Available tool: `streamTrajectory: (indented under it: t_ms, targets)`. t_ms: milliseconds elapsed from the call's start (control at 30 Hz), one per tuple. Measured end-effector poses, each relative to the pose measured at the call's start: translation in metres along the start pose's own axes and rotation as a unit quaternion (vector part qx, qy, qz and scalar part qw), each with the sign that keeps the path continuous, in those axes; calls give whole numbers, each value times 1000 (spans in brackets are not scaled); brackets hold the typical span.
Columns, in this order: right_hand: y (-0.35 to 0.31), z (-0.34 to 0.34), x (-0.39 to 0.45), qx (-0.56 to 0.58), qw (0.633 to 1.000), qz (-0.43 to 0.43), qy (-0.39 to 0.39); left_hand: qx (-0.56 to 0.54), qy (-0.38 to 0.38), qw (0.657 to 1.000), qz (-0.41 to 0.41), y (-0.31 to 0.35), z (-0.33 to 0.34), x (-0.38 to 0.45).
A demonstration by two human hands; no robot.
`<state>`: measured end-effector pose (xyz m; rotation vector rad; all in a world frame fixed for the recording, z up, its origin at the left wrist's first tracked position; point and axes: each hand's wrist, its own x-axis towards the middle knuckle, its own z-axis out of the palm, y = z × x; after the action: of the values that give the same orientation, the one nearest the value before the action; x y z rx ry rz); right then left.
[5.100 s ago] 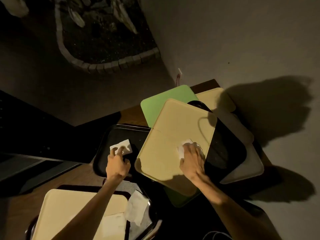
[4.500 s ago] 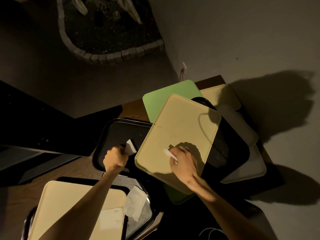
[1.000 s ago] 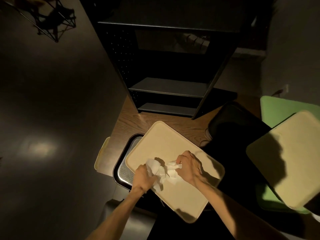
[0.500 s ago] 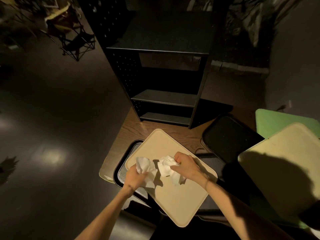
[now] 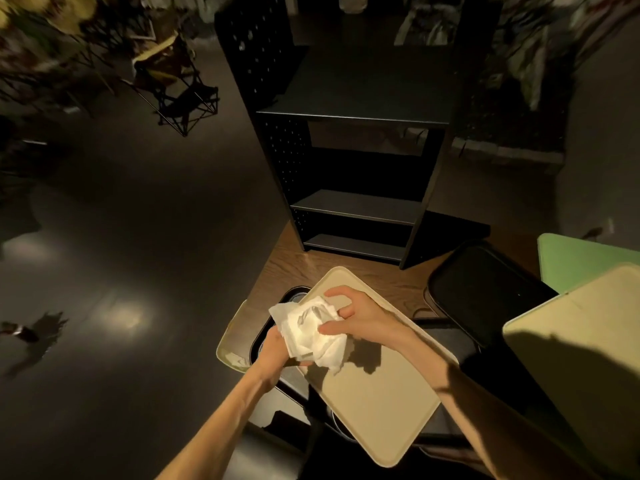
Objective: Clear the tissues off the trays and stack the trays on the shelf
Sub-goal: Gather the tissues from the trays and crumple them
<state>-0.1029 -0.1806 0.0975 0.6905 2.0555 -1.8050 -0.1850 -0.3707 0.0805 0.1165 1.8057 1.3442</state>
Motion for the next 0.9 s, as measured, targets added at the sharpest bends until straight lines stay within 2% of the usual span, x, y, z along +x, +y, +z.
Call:
streamTrajectory:
  t_ms: [67, 200, 333, 467, 667, 800, 900]
  targets:
    - [-8, 16, 10, -19, 1000, 5, -4, -38, -43, 998, 2, 2, -11, 2]
    - [-30, 50, 35, -76, 997, 3, 19, -163, -78, 981, -64, 14, -42, 11]
    - [-50, 88, 72, -130, 989, 20, 72, -142, -111, 979, -97, 19, -91, 31]
    - [-69, 127, 116, -115, 991, 4, 70, -104, -64, 988, -96, 6, -152, 50]
    - [-102, 184, 172, -117, 993, -6, -7, -178, -3, 982, -63, -7, -240, 50]
    - [-116, 226, 203, -145, 989, -24, -9, -201, 46, 977, -52, -24, -287, 50]
    - [-120, 263, 228, -70, 995, -8, -70, -206, 83, 974, -55, -43, -315, 55]
